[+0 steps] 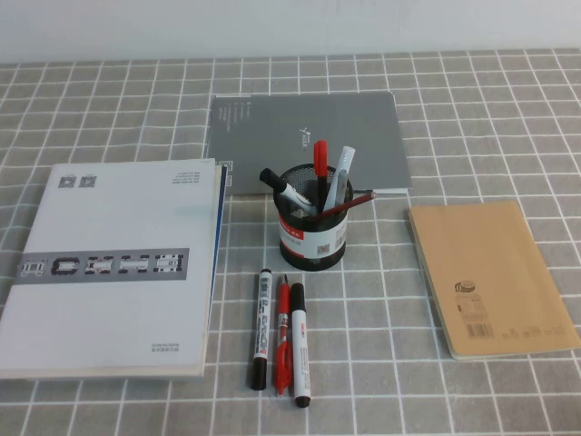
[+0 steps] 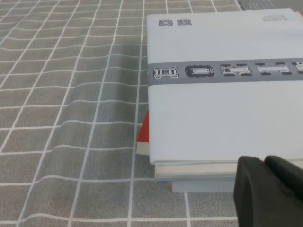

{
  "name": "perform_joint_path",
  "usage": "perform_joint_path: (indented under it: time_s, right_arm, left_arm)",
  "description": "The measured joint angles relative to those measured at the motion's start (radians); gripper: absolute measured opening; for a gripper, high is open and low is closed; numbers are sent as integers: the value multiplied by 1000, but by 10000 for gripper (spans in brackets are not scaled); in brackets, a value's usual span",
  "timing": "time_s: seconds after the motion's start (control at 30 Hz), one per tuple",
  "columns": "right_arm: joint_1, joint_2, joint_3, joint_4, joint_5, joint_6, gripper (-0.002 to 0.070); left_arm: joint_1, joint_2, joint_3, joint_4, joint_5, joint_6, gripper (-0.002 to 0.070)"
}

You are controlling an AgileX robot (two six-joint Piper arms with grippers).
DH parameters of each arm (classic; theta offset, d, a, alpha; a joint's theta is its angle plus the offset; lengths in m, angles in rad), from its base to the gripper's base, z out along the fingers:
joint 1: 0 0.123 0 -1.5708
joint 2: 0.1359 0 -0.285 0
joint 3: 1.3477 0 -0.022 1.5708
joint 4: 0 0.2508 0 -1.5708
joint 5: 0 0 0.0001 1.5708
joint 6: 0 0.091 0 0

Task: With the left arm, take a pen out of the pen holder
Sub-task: 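Take a marker out of the pen holder and lay it on the table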

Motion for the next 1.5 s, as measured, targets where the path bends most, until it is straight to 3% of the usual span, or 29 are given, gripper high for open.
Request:
perform_joint_path:
  time_s: [0.57,0.93,1.33,1.5]
  right_arm:
    - [0,0,0,0,0,0,-13]
    - [0,0,0,0,0,0,-13]
    - [0,0,0,0,0,0,-13]
    - [0,0,0,0,0,0,-13]
  left_arm:
    - [0,0,0,-36,-89,-2,-4]
    - [0,0,0,-429,-326,-265,-3]
    - [0,0,0,-489,-574,-355,-4]
    - [0,0,0,-505,-594,-395,-4]
